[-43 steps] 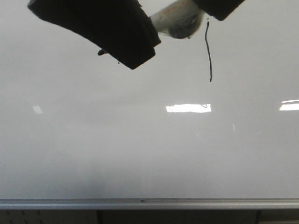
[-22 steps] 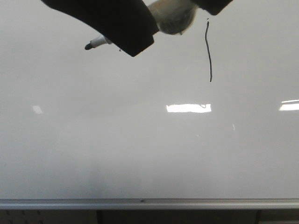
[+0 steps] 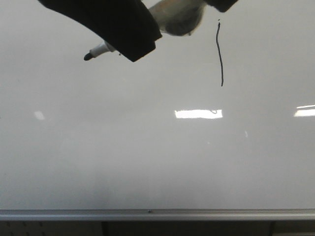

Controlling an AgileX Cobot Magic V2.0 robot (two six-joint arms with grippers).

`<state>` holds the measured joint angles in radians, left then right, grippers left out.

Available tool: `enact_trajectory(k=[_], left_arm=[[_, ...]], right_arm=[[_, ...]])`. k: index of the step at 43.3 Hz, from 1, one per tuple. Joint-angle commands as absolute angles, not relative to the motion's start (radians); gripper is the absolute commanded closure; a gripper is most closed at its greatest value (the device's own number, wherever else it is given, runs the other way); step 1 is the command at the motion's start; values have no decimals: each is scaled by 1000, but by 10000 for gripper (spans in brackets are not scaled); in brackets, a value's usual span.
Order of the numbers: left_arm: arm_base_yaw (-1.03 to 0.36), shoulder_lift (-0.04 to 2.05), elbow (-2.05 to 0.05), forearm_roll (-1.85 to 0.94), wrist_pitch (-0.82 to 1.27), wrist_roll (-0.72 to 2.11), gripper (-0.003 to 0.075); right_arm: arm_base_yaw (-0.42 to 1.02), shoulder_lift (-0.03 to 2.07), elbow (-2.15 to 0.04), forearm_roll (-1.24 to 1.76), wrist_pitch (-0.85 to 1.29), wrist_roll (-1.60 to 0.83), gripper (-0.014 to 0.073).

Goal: Write number 1 on whiteboard

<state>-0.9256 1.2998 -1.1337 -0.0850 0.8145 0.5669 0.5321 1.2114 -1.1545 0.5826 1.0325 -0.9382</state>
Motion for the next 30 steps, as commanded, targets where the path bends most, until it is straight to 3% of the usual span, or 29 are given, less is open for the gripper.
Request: enact_trajectory(k=[1, 5, 12, 14, 19, 23, 30], left_arm=[[-924, 1279, -1167, -99, 754, 526, 741], [-924, 1279, -1167, -99, 769, 526, 740], [-904, 1279, -1166, -97, 796, 526, 741], [-893, 1279, -1164, -97, 796, 526, 741], [-856, 1279, -1163, -96, 796, 525, 741], [-789, 1279, -1162, -96, 796, 507, 741], [-624, 1279, -1136, -96, 794, 380, 740]], right_arm=[[532, 1194, -1188, 682, 968, -936, 608], [532, 1192, -1188, 721, 930, -936, 484], [525, 1166, -1188, 723, 870, -928, 142], [522, 1153, -1188, 723, 846, -916, 99], [486, 1102, -1188, 723, 789, -873, 116], [431, 1066, -1186, 715, 777, -821, 177], [300, 990, -1130, 714, 751, -700, 420]])
